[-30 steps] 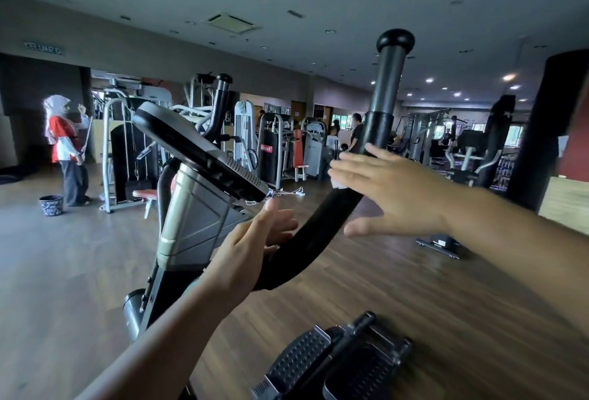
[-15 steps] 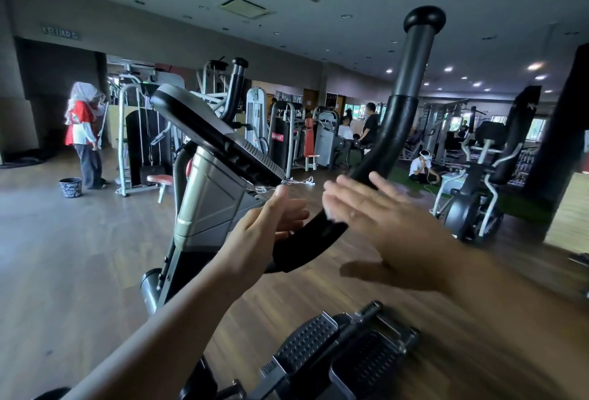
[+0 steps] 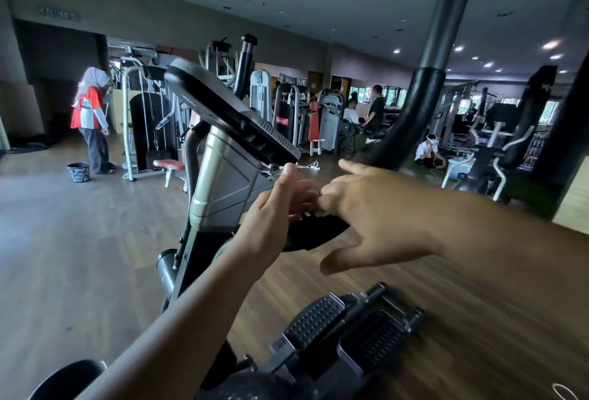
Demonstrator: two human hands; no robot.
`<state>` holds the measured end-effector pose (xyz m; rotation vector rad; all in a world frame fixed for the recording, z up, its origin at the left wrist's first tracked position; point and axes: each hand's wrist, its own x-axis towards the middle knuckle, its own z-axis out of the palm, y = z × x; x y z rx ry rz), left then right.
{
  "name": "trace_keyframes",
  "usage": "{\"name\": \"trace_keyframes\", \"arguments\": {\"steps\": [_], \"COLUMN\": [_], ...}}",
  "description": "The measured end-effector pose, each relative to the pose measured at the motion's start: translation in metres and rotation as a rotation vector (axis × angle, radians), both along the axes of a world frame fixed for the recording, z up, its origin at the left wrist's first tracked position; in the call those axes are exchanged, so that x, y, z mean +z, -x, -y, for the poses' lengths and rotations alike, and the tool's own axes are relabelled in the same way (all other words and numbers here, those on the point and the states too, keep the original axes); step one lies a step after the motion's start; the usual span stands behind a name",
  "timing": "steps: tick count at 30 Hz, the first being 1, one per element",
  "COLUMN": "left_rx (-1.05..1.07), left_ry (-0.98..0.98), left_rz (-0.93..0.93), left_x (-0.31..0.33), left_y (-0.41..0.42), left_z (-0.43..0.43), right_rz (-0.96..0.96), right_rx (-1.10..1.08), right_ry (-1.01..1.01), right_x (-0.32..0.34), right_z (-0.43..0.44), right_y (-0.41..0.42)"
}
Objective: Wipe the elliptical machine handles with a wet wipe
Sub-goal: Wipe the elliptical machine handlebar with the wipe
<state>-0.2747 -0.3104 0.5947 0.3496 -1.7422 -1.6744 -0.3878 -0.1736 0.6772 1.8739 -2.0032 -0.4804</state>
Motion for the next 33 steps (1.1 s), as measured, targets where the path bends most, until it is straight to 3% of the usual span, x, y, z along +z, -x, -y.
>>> {"name": "trace_keyframes", "arguments": {"steps": [5,8,13,17,21,25,30,33], "left_rx": [0.034,0.014,-0.026,-0.041,-0.042,-0.049,-0.074,-0.093], "left_ry": [-0.032,-0.093,-0.064,-0.049,-0.029,-0.034,-0.04,-0.032], "left_rz": [-0.011,-0.047,-0.059,-0.074,-0.052,-0.053,-0.062,-0.07], "left_x": [-0.004,-0.004,-0.012,-0.013,-0.012,-0.014,-0.016,-0.017], "left_y": [-0.003,-0.004,-0.006,-0.004,-0.003,-0.002,-0.004,-0.004], "left_z": [0.007,0.007,0.012,0.012,0.012,0.013,0.018,0.018], "right_rz": [-0.069,-0.055,-0.076,-0.002,0.051,0.006,0.015,-0.14], "right_rx": [-0.132,-0.035,-0.039,0.119,-0.045,0.106,0.016,0.116], "right_ry": [0.041,-0.043,0.288,0.375,0.541,0.505,0.622,0.55], "right_x": [0.013,-0.019,-0.024,-0.067,-0.076,-0.119,-0.119,-0.135], "right_z": [0.004,0.014,-0.027,-0.039,-0.046,-0.033,-0.028,-0.016], "right_y": [-0.001,-0.031,0.014,0.028,0.04,0.025,0.022,0.005]}}
